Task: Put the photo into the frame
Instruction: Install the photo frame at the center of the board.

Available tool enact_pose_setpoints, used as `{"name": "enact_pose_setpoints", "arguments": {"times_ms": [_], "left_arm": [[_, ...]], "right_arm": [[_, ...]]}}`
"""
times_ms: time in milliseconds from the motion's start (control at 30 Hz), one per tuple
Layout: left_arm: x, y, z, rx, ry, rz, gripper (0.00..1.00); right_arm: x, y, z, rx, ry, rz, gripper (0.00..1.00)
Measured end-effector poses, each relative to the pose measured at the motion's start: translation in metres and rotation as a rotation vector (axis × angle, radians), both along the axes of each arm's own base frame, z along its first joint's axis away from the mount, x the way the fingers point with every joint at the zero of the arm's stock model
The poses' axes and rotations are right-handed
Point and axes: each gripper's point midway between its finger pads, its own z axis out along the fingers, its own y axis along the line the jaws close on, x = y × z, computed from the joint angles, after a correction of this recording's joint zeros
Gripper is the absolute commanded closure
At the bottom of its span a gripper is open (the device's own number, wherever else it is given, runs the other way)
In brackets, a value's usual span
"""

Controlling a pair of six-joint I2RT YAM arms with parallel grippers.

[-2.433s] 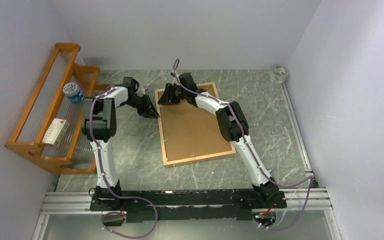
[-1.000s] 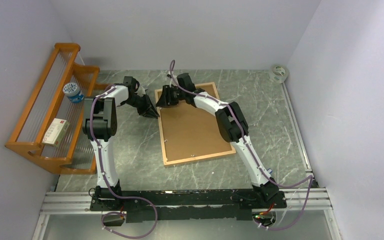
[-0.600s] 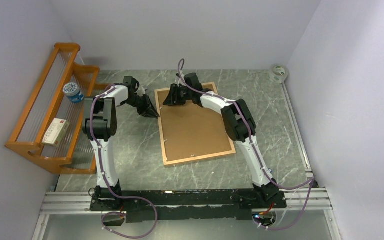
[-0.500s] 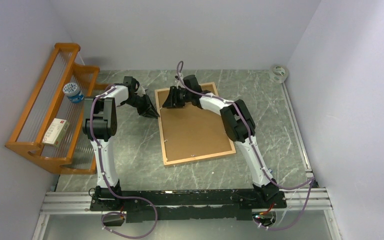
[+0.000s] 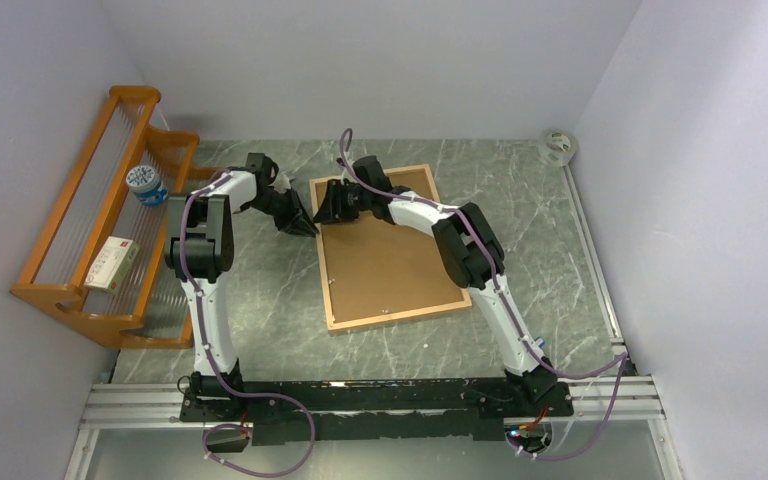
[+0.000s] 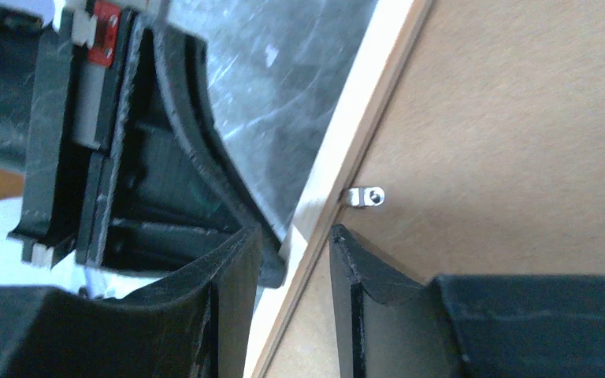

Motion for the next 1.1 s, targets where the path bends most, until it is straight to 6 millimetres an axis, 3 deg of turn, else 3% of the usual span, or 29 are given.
{"name": "enact_pose_setpoints", "arguments": {"times_ms": [300, 833, 1000, 1100], "left_arm": [[0.0, 0.0, 0.0, -0.001, 0.001, 0.0, 0.82], [0.0, 0.0, 0.0, -0.005, 0.002, 0.0, 0.8], [0.0, 0.0, 0.0, -0.005, 0.003, 0.001, 0.72], [-0.001, 0.002, -0.001, 0.0, 0.007, 0.004, 0.64]], "right_arm": [[0.019, 0.002, -0.001, -0.024, -0.062, -0.047, 0.59], [0.015, 0.007, 0.0, -0.005, -0.061, -0.023, 0.56], [0.001, -0.006, 0.005, -0.025, -0.054, -0.036, 0.53], [-0.014, -0.021, 0.02, -0.047, -0.045, -0.049, 0.53]]}}
